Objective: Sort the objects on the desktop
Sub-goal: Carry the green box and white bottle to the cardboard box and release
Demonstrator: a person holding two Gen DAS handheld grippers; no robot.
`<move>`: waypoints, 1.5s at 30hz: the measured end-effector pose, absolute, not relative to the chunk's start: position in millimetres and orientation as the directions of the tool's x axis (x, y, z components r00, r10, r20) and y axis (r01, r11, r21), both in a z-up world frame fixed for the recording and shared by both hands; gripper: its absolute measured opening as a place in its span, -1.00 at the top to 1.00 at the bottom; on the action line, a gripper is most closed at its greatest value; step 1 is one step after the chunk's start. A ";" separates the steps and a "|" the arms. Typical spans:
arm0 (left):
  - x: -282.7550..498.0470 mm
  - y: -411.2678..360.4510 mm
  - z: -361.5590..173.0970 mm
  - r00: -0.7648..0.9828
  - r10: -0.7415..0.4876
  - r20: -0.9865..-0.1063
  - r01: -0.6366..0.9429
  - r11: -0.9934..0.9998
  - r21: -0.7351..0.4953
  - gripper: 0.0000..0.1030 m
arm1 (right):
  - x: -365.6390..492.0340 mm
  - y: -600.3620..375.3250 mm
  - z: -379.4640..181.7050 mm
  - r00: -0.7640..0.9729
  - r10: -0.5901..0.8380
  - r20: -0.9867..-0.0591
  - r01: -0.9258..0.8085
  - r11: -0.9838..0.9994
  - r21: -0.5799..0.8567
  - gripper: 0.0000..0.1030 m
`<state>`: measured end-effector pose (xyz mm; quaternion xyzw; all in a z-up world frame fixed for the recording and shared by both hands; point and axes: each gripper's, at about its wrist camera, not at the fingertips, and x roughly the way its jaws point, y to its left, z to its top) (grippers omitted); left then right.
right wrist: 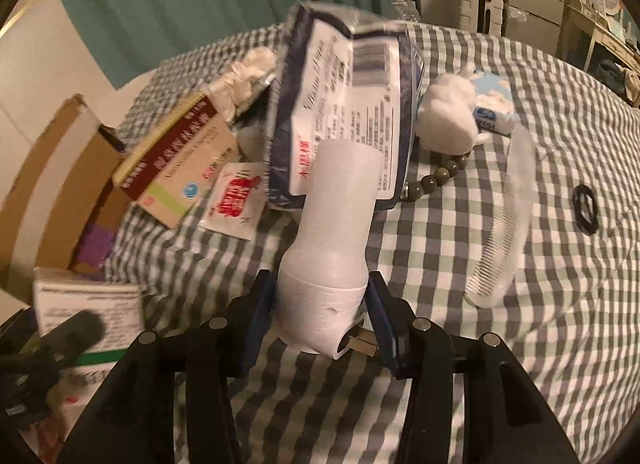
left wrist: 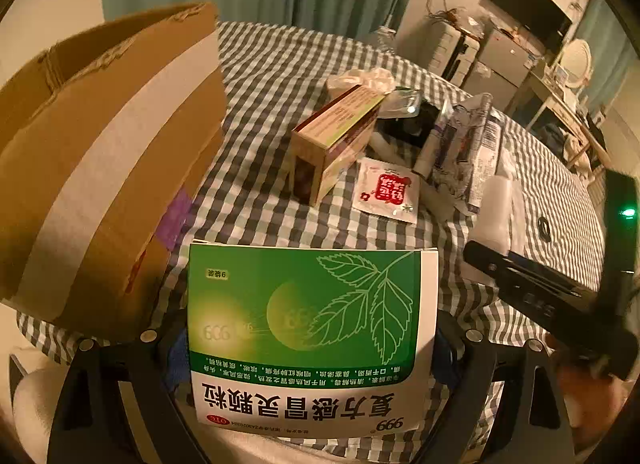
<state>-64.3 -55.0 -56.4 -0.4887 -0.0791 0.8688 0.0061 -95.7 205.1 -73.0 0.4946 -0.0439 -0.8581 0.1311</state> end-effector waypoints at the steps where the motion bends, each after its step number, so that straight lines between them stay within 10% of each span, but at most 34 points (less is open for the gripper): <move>1: -62.2 -53.3 -53.2 -0.534 0.088 -0.841 0.056 -0.989 -0.139 -0.80 | -92.6 205.4 -67.5 -0.480 -0.271 -0.835 0.183 -0.961 0.207 0.09; 15: -34.2 -95.2 107.2 -0.841 0.053 -0.538 0.044 -0.985 -0.165 -0.81 | -26.5 157.6 87.8 -0.660 -0.324 -0.677 0.339 -0.934 0.116 0.10; 40: -60.6 -291.0 46.4 -0.708 -0.213 -0.673 0.381 -0.918 -0.109 -0.85 | -99.5 -62.3 67.6 -0.420 -0.556 -0.717 0.616 -0.755 0.225 0.08; 45: -57.9 -291.4 33.3 -0.676 -0.231 -0.700 0.382 -0.922 -0.064 -1.00 | -98.5 -69.1 76.3 -0.556 -0.499 -0.665 0.584 -0.804 0.115 -0.62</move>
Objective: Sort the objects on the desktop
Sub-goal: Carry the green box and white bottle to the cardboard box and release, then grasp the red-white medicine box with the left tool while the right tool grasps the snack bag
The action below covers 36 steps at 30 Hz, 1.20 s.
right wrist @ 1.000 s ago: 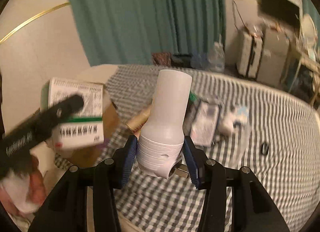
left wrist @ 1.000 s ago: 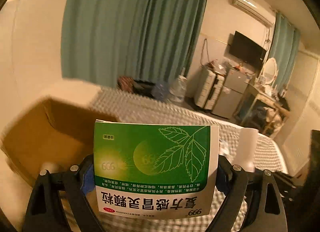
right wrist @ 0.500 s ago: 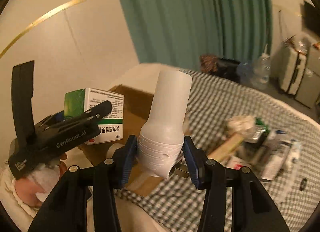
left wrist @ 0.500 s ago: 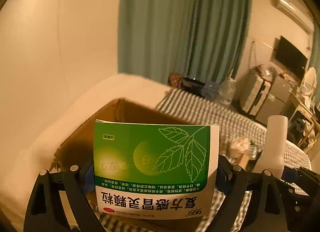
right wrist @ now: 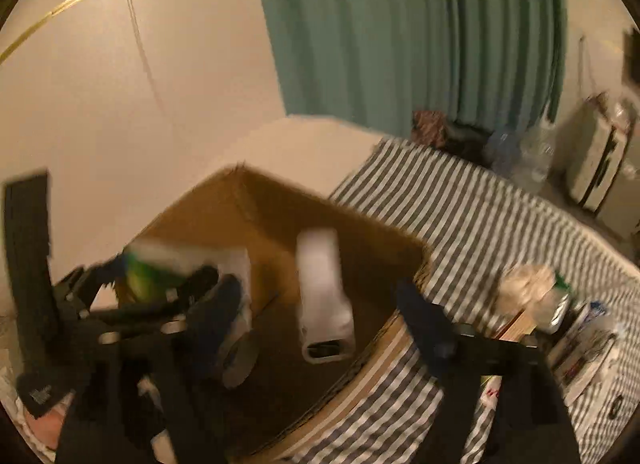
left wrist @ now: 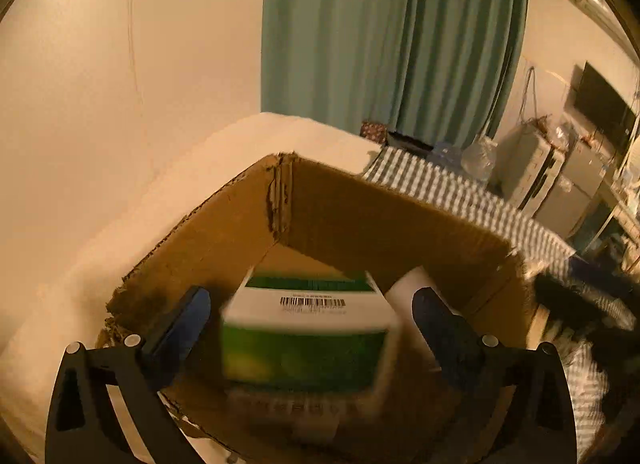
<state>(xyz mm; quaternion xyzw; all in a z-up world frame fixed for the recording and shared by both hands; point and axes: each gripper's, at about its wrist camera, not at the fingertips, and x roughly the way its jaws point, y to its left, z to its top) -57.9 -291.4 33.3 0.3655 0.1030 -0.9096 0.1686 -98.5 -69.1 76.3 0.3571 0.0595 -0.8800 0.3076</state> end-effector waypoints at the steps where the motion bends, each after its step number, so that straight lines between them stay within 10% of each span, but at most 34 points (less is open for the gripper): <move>1: -58.4 -291.9 31.2 -0.673 -0.236 -0.701 0.381 -0.923 -0.054 -1.00 | -95.0 -64.9 80.2 -0.580 -0.498 -0.645 0.577 -0.810 0.107 -0.62; 16: -23.3 -156.6 81.7 -0.808 -0.044 -0.587 0.125 -0.987 -0.099 -1.00 | -34.4 150.4 103.5 -0.774 -0.212 -0.596 0.198 -0.976 0.090 -0.62; 36: -91.9 -27.7 -22.2 -0.644 0.006 -0.765 0.012 -1.000 -0.018 -1.00 | -25.1 256.7 34.7 -0.730 -0.160 -0.665 0.080 -0.986 0.149 -0.62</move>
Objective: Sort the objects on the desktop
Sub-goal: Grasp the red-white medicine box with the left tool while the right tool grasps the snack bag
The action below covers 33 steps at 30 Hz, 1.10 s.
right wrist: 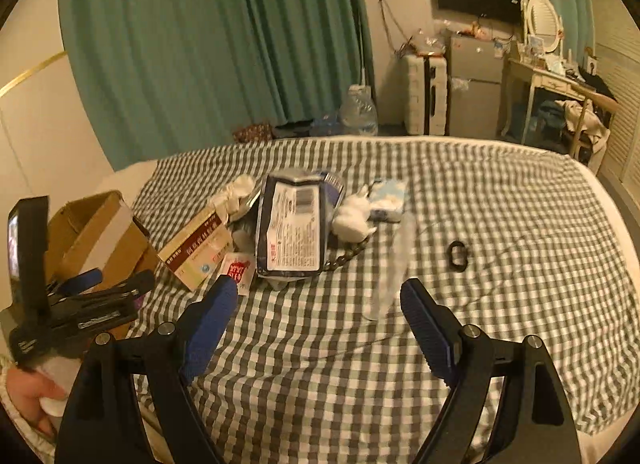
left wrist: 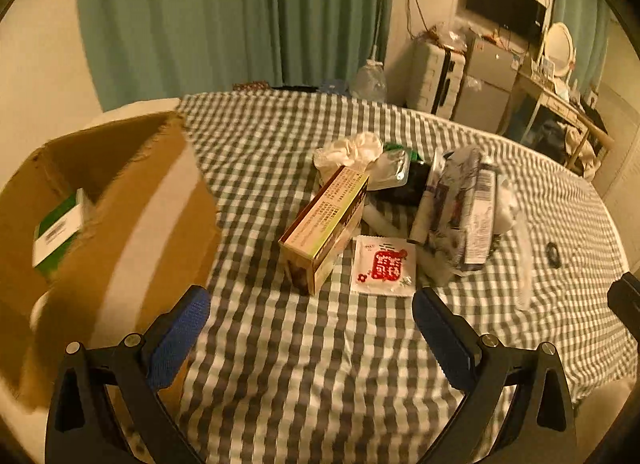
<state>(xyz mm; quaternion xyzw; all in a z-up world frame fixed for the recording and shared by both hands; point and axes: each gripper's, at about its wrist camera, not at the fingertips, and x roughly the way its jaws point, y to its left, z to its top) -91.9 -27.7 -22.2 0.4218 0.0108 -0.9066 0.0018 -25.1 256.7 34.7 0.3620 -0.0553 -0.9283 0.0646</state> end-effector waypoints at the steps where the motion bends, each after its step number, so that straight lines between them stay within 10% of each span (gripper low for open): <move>1: -99.7 -28.4 -27.2 -0.642 0.010 -0.767 0.009 -1.000 -0.020 -1.00 | -28.7 253.4 31.8 -0.725 -0.161 -0.670 0.085 -0.986 0.146 -0.62; 18: -161.9 -32.5 -89.8 -0.605 0.109 -0.789 -0.140 -0.990 -0.029 -0.99 | -146.0 197.9 -41.4 -0.606 -0.213 -0.767 0.137 -0.977 0.163 -0.47; 22: -169.0 -39.5 -101.0 -0.557 0.133 -0.820 -0.127 -0.989 -0.074 0.30 | -152.3 198.1 -63.8 -0.549 -0.192 -0.813 0.129 -0.981 0.144 0.42; 27: -159.3 -39.1 -100.9 -0.567 0.165 -0.807 -0.142 -0.985 -0.101 0.38 | -137.6 213.3 -66.5 -0.548 -0.188 -0.815 0.101 -0.982 0.158 0.88; 33: -136.9 -30.4 -78.1 -0.591 0.175 -0.788 -0.156 -0.983 -0.101 0.42 | -114.0 229.9 -47.3 -0.556 -0.212 -0.803 0.108 -0.977 0.183 0.89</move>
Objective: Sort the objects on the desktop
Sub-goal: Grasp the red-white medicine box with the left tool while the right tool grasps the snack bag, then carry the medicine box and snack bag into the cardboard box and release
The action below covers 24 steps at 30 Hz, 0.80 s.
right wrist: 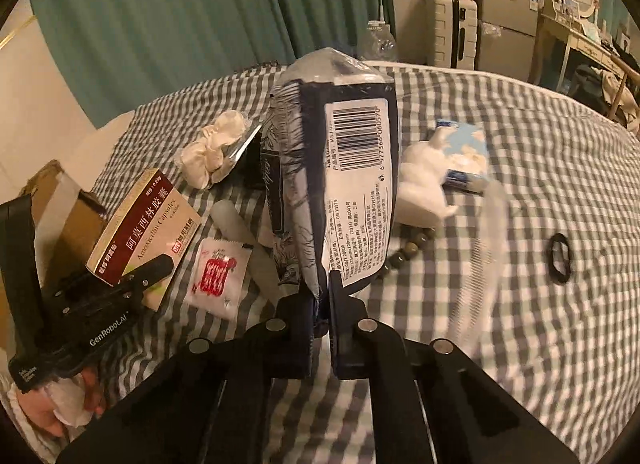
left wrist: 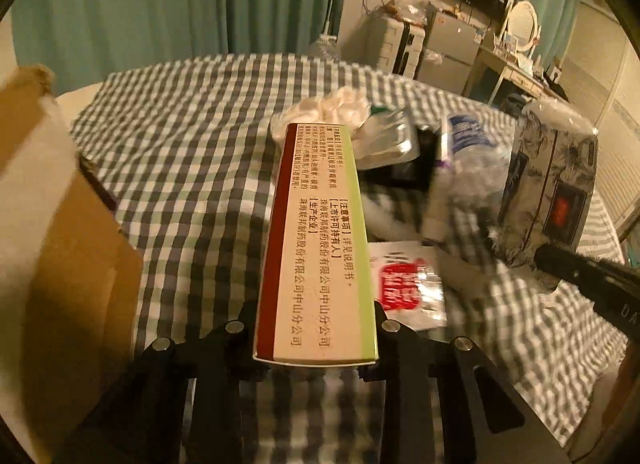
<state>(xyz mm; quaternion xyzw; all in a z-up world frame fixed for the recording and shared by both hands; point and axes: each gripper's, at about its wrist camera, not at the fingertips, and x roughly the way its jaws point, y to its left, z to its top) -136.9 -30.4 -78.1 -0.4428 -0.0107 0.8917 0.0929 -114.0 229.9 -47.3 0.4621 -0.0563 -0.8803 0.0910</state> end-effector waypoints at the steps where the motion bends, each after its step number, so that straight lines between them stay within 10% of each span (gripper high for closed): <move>1: -128.6 -28.3 -70.3 -0.603 0.185 -0.776 -0.156 -0.981 -0.113 0.42 | -109.3 231.4 -43.7 -0.559 -0.216 -0.801 0.107 -0.976 0.188 0.89; 24: -37.6 -65.4 89.5 -0.771 0.191 -0.608 -0.136 -0.981 -0.136 0.42 | 9.2 186.3 103.6 -0.720 -0.258 -0.644 0.222 -0.965 0.138 0.89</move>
